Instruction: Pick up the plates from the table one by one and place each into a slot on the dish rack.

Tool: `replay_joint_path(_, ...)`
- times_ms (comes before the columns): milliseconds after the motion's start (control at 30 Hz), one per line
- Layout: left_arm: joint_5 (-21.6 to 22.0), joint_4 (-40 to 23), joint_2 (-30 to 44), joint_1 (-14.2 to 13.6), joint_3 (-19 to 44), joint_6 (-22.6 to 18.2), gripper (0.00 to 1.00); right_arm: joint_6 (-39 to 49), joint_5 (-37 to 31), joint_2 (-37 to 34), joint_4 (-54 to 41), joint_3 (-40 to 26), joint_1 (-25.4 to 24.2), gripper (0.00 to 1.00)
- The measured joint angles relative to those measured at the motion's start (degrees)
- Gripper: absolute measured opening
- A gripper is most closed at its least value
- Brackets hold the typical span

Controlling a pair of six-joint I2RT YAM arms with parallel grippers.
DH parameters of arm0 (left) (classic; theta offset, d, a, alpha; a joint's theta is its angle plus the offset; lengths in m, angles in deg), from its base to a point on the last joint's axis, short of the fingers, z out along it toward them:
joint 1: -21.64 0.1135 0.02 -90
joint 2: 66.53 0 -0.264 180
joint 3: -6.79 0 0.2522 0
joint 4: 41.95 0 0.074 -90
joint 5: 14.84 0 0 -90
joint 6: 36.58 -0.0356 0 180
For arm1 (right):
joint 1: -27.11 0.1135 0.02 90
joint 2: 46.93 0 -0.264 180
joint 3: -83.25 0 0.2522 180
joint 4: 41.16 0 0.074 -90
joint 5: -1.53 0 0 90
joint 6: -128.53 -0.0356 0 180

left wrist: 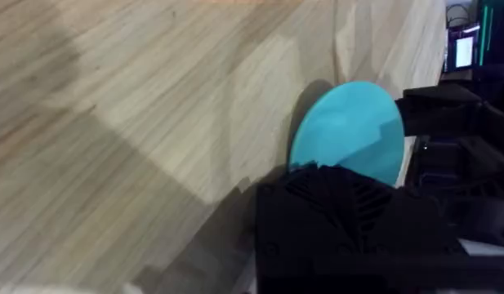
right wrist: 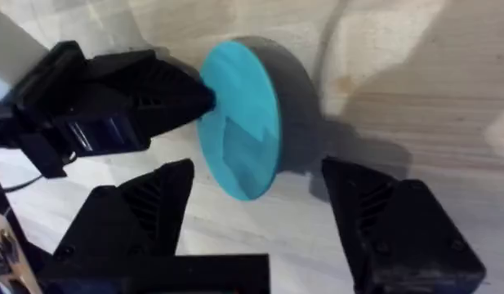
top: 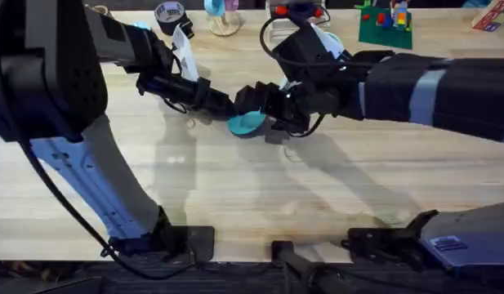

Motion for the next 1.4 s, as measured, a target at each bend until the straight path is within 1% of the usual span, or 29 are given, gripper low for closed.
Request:
replay_joint_path(167,0.0,0.0,0.0,0.0,0.0,0.0,0.041,-0.7,-0.3,-2.0,3.8,0.0,0.0,0.874)
replay_joint_path(267,0.0,0.0,0.0,0.0,0.0,0.0,0.041,-0.8,-0.3,-3.1,4.4,0.0,0.0,0.801)
replay_joint_path(433,0.0,0.0,0.0,0.0,0.0,0.0,0.041,-1.1,-0.5,-3.3,4.7,0.0,0.0,0.523)
replay_joint_path(533,0.0,0.0,0.0,0.0,0.0,0.0,0.04,-1.1,-0.6,-3.3,4.8,0.0,0.0,0.389)
replay_joint_path(600,0.0,0.0,0.0,0.0,0.0,0.0,0.04,-1.1,-0.7,-3.3,4.7,0.0,0.0,0.281)
replay_joint_path(667,0.0,0.0,0.0,0.0,0.0,0.0,0.041,-1.4,-0.4,-3.2,5.0,0.0,0.0,0.086)
replay_joint_path(700,-0.1,-0.1,0.0,0.2,0.1,0.0,0.041,-1.7,0.1,-2.5,5.7,0.0,-0.1,0.05)
replay_joint_path(1133,-0.2,-0.2,0.0,0.4,0.4,0.7,0.04,-1.7,0.0,-1.8,6.1,-0.1,0.0,0.031)
replay_joint_path(1233,-0.2,-1.1,0.0,0.4,0.5,0.7,0.039,-1.5,0.0,-1.8,6.0,-0.1,0.0,0.031)
replay_joint_path(1333,0.9,-2.7,-0.2,0.4,0.7,0.6,0.039,-0.9,-0.2,-1.2,5.0,-0.1,0.1,0.031)
replay_joint_path(1400,2.6,-3.3,-0.9,0.1,0.7,0.7,0.04,0.0,-1.0,-0.2,3.4,-0.1,0.2,0.032)
